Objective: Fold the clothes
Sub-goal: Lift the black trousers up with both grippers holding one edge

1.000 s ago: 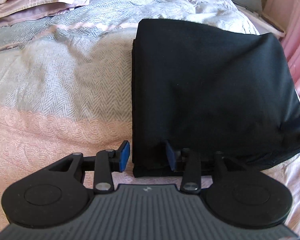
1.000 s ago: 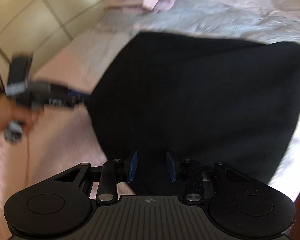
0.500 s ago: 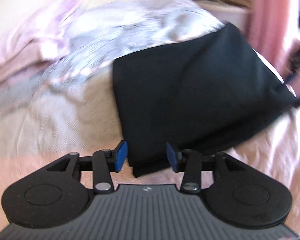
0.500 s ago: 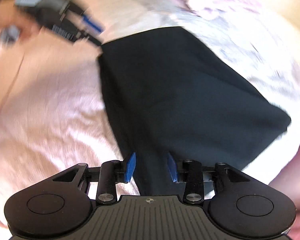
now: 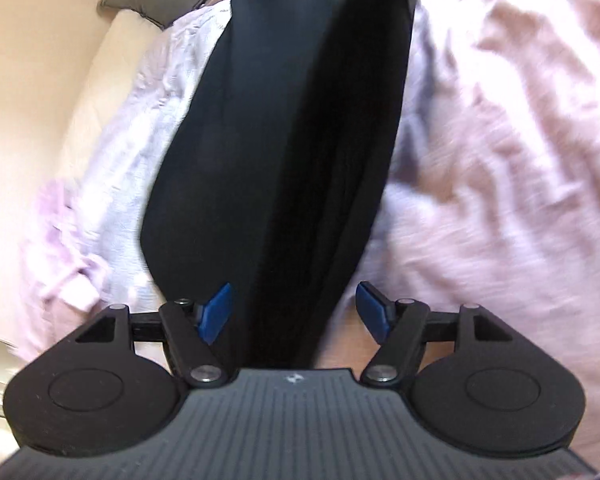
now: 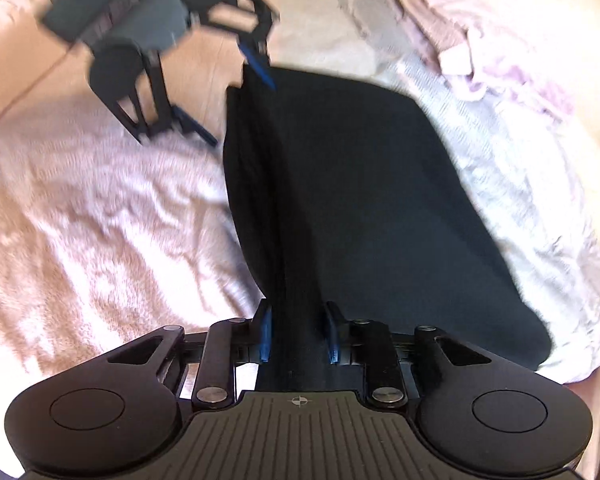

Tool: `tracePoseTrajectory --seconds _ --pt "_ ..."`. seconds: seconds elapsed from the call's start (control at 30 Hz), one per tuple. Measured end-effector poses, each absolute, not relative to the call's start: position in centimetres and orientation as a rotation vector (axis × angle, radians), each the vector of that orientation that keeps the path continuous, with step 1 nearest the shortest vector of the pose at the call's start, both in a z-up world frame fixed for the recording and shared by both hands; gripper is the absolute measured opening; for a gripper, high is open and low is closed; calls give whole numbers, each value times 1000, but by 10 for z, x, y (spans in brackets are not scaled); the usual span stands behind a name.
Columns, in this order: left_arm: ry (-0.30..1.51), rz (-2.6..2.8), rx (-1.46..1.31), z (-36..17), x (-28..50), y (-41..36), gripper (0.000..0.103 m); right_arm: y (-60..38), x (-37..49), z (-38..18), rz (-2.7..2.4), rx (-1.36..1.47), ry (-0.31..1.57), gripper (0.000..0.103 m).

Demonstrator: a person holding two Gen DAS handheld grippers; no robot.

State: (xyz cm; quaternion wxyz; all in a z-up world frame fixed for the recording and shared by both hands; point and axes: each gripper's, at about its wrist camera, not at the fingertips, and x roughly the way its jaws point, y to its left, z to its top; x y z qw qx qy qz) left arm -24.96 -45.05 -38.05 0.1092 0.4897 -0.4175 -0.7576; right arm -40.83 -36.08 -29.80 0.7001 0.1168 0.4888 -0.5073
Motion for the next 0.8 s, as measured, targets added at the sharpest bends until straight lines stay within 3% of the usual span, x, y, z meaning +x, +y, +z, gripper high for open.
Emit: tracePoseTrajectory --seconds 0.1,0.17,0.27,0.3,0.37,0.5,0.6,0.7,0.8 --pt "-1281 -2144 1488 -390 -258 -464 62 -357 -412 -281 -1140 253 1074 24" --pt "-1236 -2173 1529 -389 -261 -471 45 -355 -412 -279 -1139 255 1067 24" --pt "-1169 -2217 1539 -384 -259 -478 34 -349 -407 -291 -1117 236 1100 25" --pt "-1147 -2230 1530 -381 -259 -476 33 -347 -405 -297 -1109 225 1116 26" --pt "-1100 -2255 1523 -377 -259 -477 31 -343 -395 -314 -1120 181 1158 45" --pt "-1014 -2299 1527 -362 -258 -481 30 -341 -380 -347 -1136 84 1245 47" --pt "-1014 -2304 1538 -352 -252 -476 28 -347 -388 -360 -1118 79 1264 46" --pt "-1007 -2304 1538 -335 -253 -466 26 -349 -408 -342 -1117 139 1232 27" --pt "-981 -2298 1526 -319 -254 -453 25 -345 -423 -312 -1149 153 1209 25"
